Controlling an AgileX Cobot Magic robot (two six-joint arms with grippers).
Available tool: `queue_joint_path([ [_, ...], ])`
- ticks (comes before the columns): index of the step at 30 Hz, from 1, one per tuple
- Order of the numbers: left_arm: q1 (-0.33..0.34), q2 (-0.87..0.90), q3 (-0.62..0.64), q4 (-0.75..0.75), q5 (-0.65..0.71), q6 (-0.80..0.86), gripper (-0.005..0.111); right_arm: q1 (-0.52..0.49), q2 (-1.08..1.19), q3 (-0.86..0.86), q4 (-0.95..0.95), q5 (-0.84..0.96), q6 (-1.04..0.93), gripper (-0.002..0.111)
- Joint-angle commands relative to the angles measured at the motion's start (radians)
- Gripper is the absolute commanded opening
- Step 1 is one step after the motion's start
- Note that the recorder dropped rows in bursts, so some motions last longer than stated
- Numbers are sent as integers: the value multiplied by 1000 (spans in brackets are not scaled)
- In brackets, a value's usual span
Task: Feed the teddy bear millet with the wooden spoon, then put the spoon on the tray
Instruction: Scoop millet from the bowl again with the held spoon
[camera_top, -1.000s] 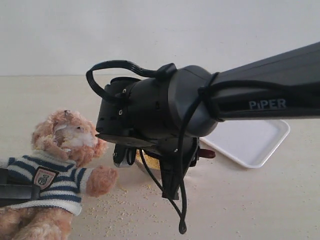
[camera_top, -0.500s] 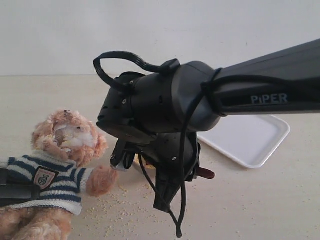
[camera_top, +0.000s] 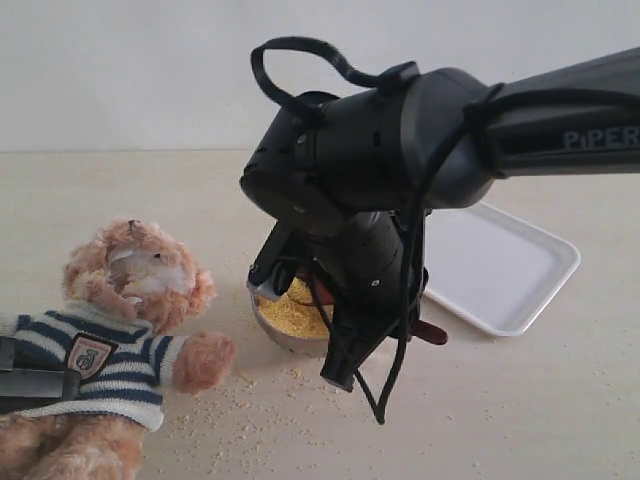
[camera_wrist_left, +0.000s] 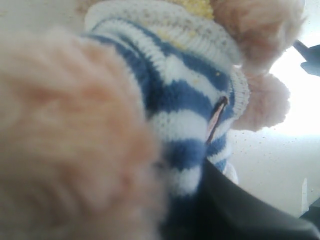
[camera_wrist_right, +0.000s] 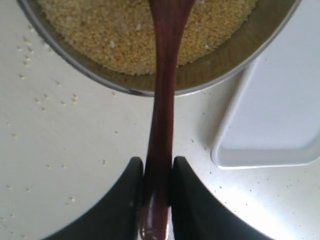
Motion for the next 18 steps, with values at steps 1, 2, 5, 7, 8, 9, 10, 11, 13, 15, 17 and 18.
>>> queue_joint_path([
  [1, 2, -9, 4, -14, 8, 2, 5, -46, -39, -3, 57, 2, -1, 0],
  [2, 2, -9, 4, -14, 8, 2, 5, -56, -47, -3, 84, 2, -1, 0],
  [5, 2, -9, 4, -14, 8, 2, 5, -88, -60, -3, 172, 2, -3, 0],
  [7, 2, -9, 4, -14, 8, 2, 5, -105, -70, -3, 257, 2, -22, 0],
  [8, 2, -9, 4, -14, 8, 2, 5, -109, -71, -3, 305, 2, -37, 0],
  [9, 2, -9, 4, -14, 8, 2, 5, -111, -76, -3, 349, 2, -54, 0],
  [10, 2, -9, 4, -14, 8, 2, 5, -114, -81, -3, 384, 2, -73, 0],
  [11, 2, -9, 4, -14, 8, 2, 5, -114, -84, -3, 405, 2, -89, 0],
  [13, 2, -9, 4, -14, 8, 2, 5, -122, -93, -3, 418, 2, -109, 0],
  [15, 2, -9, 4, -14, 8, 2, 5, -126, -96, -3, 395, 2, -104, 0],
  [17, 2, -9, 4, -14, 8, 2, 5, -126, -96, -3, 413, 2, -70, 0],
  [18, 2, -9, 4, -14, 8, 2, 5, -126, -96, -3, 442, 2, -82, 0],
])
